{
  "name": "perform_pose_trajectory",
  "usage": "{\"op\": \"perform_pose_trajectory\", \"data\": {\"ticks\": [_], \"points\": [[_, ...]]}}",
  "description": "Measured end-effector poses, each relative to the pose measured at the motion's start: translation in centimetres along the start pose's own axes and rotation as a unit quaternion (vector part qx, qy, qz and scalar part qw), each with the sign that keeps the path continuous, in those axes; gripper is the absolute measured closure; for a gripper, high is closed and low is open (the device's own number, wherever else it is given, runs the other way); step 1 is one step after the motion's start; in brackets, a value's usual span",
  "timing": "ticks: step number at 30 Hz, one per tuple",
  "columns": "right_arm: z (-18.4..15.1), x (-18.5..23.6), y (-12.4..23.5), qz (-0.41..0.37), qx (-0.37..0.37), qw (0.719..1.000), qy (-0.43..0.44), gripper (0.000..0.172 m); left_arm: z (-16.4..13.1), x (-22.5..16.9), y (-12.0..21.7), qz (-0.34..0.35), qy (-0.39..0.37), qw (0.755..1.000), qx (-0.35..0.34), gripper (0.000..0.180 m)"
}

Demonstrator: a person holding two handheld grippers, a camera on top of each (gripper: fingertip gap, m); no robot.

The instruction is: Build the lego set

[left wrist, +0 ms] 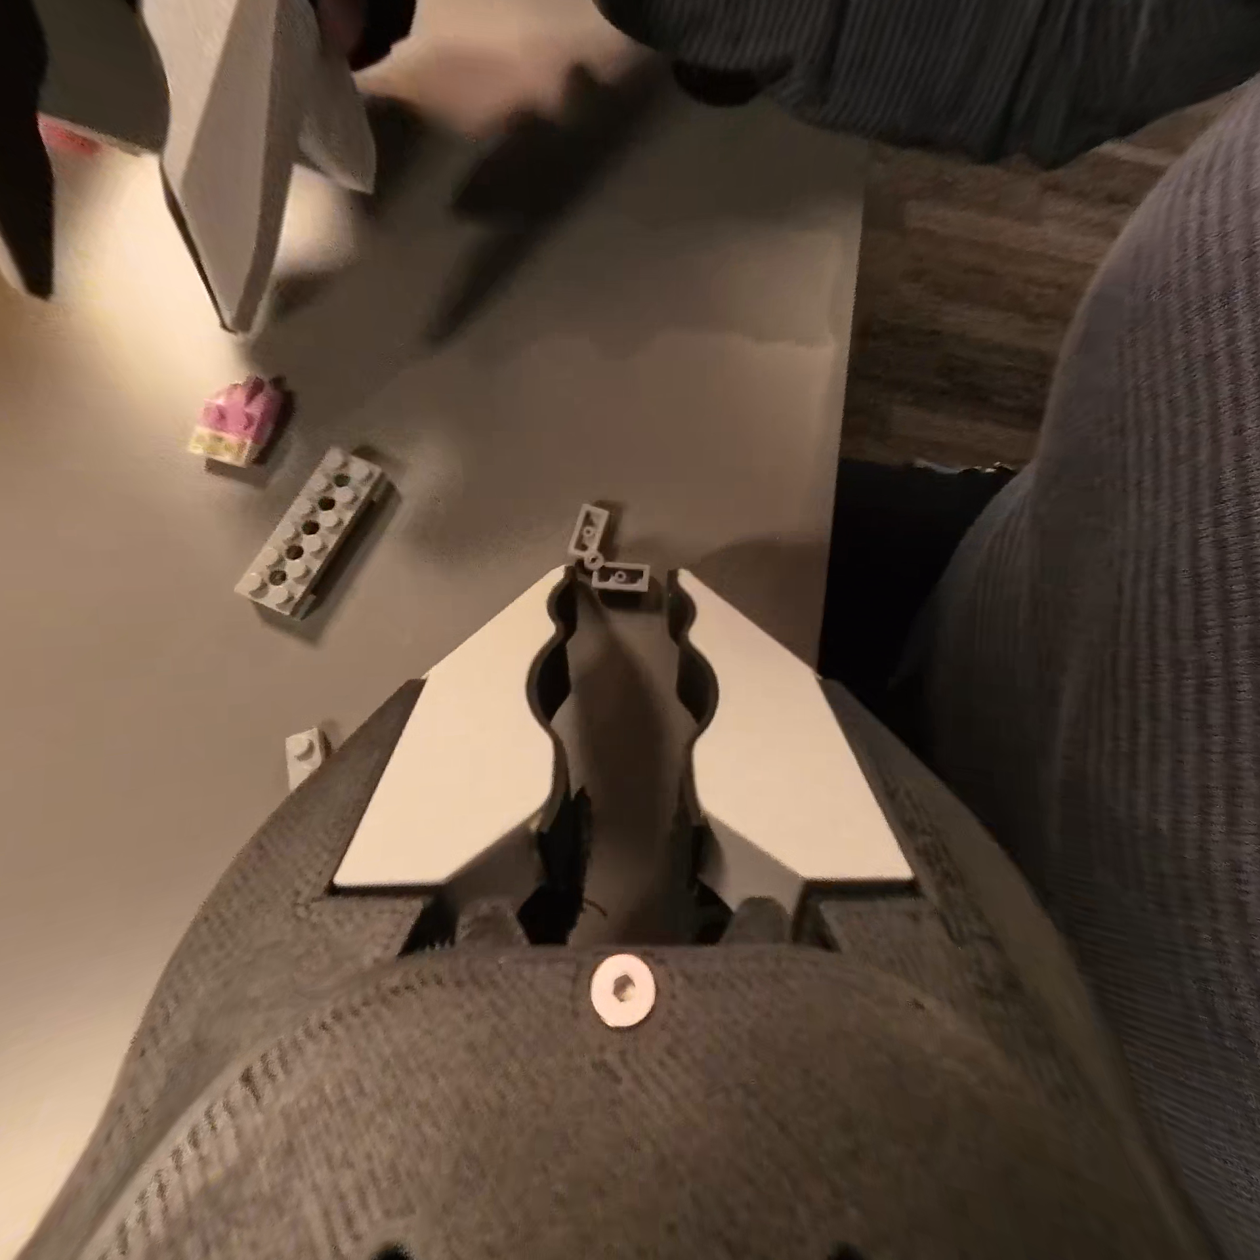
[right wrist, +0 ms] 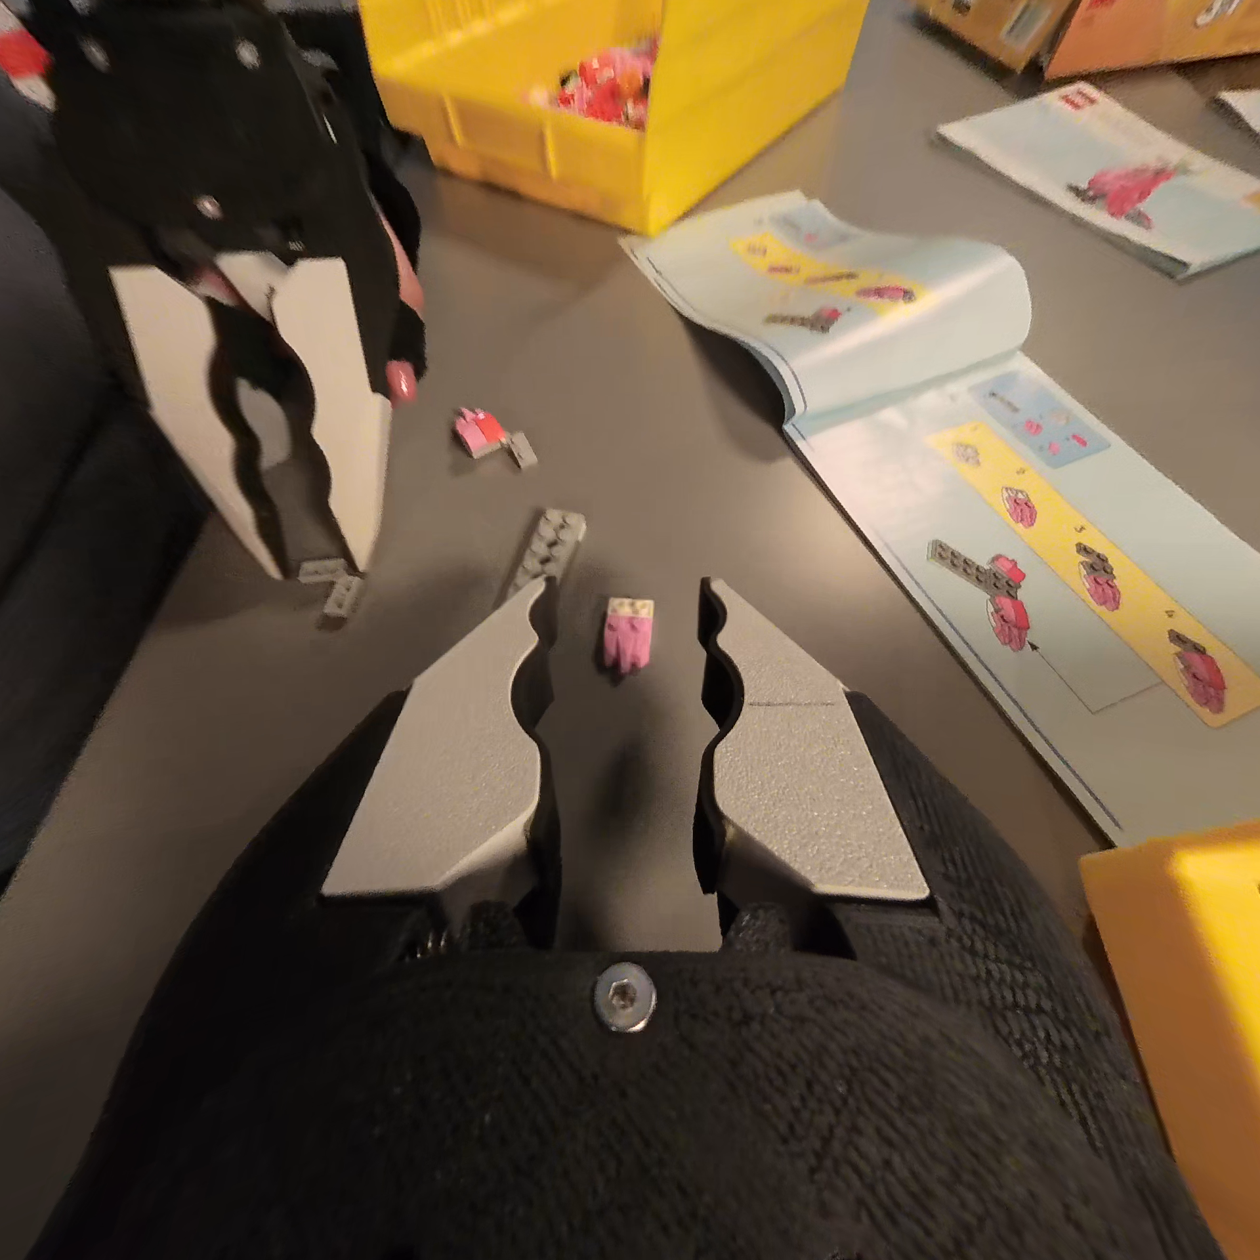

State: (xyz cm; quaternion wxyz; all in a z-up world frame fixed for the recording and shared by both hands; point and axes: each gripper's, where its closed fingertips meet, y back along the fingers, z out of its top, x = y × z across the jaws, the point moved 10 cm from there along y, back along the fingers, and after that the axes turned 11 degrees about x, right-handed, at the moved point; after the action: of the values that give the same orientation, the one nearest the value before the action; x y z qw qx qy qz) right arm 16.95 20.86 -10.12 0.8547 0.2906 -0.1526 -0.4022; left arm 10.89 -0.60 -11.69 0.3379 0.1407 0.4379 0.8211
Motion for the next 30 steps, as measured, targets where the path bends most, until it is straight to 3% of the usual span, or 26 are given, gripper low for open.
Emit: {"op": "perform_pose_trajectory", "data": {"ticks": [5, 11, 14, 18, 30], "points": [[0.5, 0.3, 0.4, 0.037, -0.044, 0.998, -0.011, 0.138, 0.3, -0.1, -0.1, 0.046, -0.041, 0.998, 0.010, 0.165], [1.1, 1.0, -0.1, 0.108, -0.060, 0.992, -0.030, 0.149, 0.3, 0.9, 0.7, 0.186, -0.090, 0.978, -0.002, 0.165], [1.2, 1.4, -0.8, 0.139, -0.048, 0.988, -0.037, 0.149, 0.5, 0.9, 1.4, 0.283, -0.142, 0.948, -0.037, 0.165], [1.6, 1.8, -1.3, 0.183, -0.063, 0.980, -0.048, 0.150, 0.6, 0.8, 1.4, 0.385, -0.216, 0.897, -0.023, 0.165], [1.9, 2.1, -2.0, 0.160, -0.053, 0.985, -0.026, 0.168, 0.8, 0.7, 1.0, 0.429, -0.257, 0.866, -0.027, 0.165]]}}
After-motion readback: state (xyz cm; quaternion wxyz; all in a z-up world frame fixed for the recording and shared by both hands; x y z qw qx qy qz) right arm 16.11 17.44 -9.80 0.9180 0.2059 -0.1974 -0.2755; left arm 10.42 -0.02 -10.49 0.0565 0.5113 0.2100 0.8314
